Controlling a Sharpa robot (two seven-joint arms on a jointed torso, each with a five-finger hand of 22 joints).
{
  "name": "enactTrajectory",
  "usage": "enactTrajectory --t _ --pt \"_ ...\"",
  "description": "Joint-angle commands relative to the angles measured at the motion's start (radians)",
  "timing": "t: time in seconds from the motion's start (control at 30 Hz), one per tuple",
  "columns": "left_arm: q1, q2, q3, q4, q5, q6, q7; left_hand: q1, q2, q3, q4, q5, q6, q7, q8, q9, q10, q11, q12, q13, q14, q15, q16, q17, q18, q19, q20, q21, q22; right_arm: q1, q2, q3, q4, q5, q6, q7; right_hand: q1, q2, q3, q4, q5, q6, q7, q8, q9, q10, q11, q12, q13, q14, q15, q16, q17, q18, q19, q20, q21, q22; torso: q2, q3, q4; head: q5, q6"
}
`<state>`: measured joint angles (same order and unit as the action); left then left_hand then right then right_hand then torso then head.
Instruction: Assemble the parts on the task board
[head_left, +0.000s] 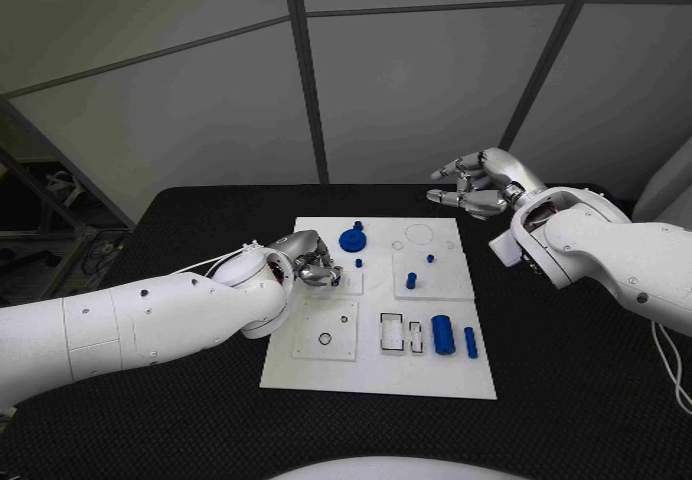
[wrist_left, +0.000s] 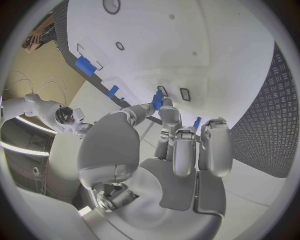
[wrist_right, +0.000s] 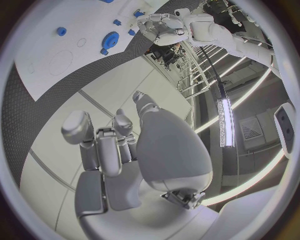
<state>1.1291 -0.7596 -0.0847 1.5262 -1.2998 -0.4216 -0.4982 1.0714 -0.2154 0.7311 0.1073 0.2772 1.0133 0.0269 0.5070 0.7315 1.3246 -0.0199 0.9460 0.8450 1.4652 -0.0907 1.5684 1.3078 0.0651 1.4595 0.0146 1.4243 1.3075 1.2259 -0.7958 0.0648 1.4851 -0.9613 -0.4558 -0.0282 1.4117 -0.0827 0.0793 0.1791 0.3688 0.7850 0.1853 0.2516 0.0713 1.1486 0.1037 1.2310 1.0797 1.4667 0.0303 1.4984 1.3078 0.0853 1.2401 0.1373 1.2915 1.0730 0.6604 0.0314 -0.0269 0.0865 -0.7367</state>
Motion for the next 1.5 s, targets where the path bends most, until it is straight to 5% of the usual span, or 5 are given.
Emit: enactTrajectory --t 0.03,1.5 --pt "0.001 0.002 0.000 -0.004 -0.010 0.019 0.001 0.012 0.001 0.158 -0.152 0.003 0.007 0.002 0.005 0.001 0.034 -0.026 0.003 0.000 0.106 -0.007 0.002 0.263 -0.018 0.011 0.001 0.000 0.104 0.002 0.001 0.001 0.001 -0.004 0.004 0.008 -0.008 0.001 0.000 0.007 0.006 0.007 0.001 0.006 -0.001 0.003 -0.003 -0.002 0.000 0.065 -0.006 -0.006 0.112 0.020 -0.005 -0.004 -0.007 -0.001 0.000 0.0000 -0.0011 0.001 -0.002" --pt "0.001 0.002 0.001 -0.001 -0.010 0.088 -0.016 0.014 -0.007 0.149 -0.153 0.002 0.005 0.002 0.005 0.000 0.033 -0.026 -0.001 -0.005 0.106 -0.007 0.002 0.263 -0.018 0.009 0.001 -0.002 0.102 0.001 0.003 0.001 -0.002 -0.004 0.008 0.009 -0.010 0.003 -0.001 0.010 0.009 0.007 0.001 0.008 -0.001 0.003 -0.004 -0.001 0.000 0.065 -0.007 -0.006 0.111 0.020 -0.005 -0.005 -0.008 -0.002 -0.001 -0.0012 0.0001 0.000 -0.013"
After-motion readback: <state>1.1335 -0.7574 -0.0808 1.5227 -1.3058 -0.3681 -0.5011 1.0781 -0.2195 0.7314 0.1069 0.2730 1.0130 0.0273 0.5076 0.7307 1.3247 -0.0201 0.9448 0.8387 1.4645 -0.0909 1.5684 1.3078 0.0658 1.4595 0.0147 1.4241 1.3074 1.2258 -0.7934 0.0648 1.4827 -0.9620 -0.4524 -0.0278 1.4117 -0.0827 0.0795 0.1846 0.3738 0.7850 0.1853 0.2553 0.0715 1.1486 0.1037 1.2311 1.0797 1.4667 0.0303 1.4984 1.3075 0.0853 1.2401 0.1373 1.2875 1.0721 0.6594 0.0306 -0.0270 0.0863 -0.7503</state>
